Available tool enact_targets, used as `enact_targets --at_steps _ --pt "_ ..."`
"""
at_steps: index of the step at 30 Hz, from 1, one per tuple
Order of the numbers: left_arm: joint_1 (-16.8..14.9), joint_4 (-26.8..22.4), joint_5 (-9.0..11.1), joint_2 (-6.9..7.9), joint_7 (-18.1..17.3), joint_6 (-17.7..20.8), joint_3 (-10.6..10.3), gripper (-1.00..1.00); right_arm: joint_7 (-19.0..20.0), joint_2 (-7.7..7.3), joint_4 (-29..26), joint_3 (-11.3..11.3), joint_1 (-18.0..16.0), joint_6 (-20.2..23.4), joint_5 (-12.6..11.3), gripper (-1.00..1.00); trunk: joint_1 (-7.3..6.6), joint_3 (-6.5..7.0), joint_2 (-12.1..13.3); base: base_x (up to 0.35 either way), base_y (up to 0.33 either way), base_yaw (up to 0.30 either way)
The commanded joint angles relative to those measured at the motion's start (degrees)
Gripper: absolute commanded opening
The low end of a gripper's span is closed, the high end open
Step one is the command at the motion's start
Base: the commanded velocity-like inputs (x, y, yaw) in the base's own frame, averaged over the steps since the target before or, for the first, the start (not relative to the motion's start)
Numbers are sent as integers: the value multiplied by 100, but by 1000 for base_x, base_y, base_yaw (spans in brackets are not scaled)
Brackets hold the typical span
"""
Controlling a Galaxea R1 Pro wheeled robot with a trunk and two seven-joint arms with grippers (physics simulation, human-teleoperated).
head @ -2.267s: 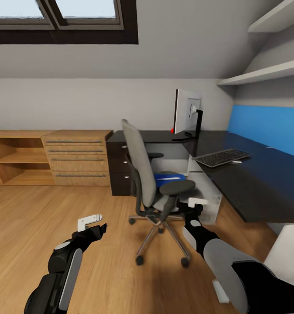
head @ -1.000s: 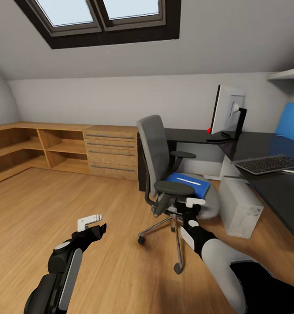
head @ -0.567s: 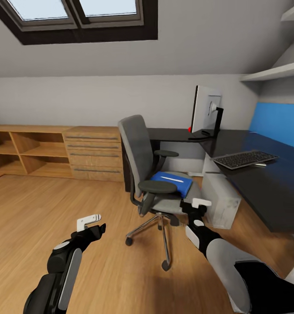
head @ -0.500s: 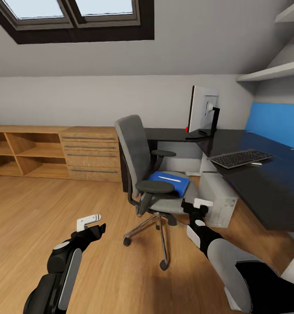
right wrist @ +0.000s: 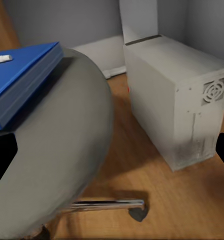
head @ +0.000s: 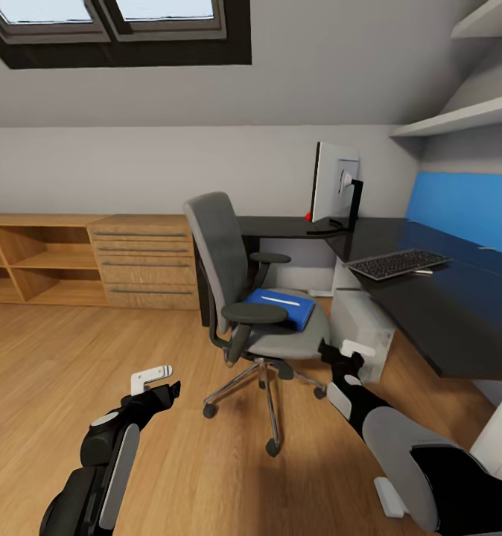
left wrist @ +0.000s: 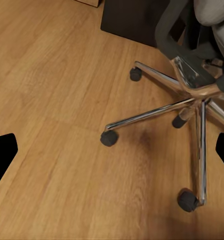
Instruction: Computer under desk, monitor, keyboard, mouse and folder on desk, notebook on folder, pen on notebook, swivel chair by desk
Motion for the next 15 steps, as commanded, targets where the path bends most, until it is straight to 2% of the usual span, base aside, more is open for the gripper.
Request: enact_targets --at_steps 1,2,4,7,15 --pt "-3 -6 61 -3 39 25 5 100 -2 0 2 6 -4 -23 -92 100 21 -24 -44 0 0 -5" --pt "-3 -6 61 -3 39 25 5 100 3 0 1 -6 -4 -21 -162 100 43 -42 -84 0 0 -4" --pt "-4 -6 61 -3 39 25 5 100 24 -5 -6 -40 -4 -13 -526 100 68 -82 -126 0 0 -2" --pt "-4 -6 61 -3 39 25 5 100 44 -4 -14 -48 -4 -8 -799 100 75 -149 -130 0 0 -1" --pt "-3 -6 61 -3 39 25 5 100 50 1 -19 -53 -4 -25 -984 100 96 -326 -140 0 0 0"
